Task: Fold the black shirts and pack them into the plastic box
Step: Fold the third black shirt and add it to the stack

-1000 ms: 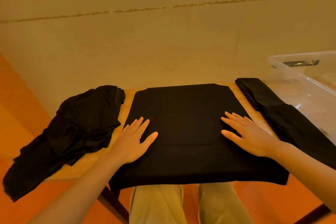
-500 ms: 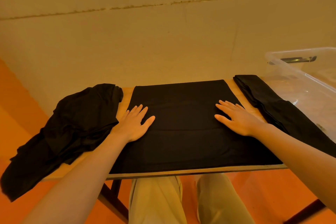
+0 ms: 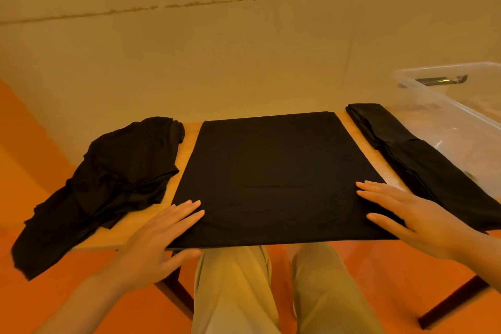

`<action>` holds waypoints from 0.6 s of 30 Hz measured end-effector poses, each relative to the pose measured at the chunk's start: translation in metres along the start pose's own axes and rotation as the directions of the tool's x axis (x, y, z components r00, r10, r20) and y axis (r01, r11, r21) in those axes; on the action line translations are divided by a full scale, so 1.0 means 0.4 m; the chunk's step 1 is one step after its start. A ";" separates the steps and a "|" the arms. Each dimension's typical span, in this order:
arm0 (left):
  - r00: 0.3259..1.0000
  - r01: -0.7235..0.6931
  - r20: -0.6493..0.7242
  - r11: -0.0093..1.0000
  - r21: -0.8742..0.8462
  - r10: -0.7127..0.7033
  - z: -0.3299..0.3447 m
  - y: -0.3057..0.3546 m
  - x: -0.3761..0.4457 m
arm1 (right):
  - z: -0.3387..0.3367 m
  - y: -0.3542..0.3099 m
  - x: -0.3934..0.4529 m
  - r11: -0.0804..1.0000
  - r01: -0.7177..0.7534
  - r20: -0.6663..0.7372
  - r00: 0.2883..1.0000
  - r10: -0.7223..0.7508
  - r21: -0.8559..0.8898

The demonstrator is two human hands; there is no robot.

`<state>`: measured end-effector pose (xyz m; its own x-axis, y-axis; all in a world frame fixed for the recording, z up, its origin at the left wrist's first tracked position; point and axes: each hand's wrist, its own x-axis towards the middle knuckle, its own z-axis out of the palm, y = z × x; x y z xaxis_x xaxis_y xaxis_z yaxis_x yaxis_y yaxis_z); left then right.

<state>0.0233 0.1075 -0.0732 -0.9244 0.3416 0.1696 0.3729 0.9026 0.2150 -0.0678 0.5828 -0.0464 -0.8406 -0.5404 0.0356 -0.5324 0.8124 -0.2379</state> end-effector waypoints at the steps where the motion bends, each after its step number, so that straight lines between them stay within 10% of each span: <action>1: 0.999 -0.036 -0.020 0.999 0.023 0.036 0.006 -0.012 -0.010 | 0.002 -0.003 -0.010 1.000 0.008 -0.005 1.000 -0.008 -0.018; 18: 0.928 -0.052 -0.367 0.998 0.039 0.062 -0.036 0.015 -0.057 | 0.048 0.030 -0.089 0.974 0.141 -0.162 0.972 -0.170 -0.176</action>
<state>0.0479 0.1012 -0.0621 -0.8057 0.2772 0.5235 0.4169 0.8932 0.1687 -0.0426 0.6077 -0.0691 -0.7426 -0.6283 0.2320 -0.6550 0.7536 -0.0555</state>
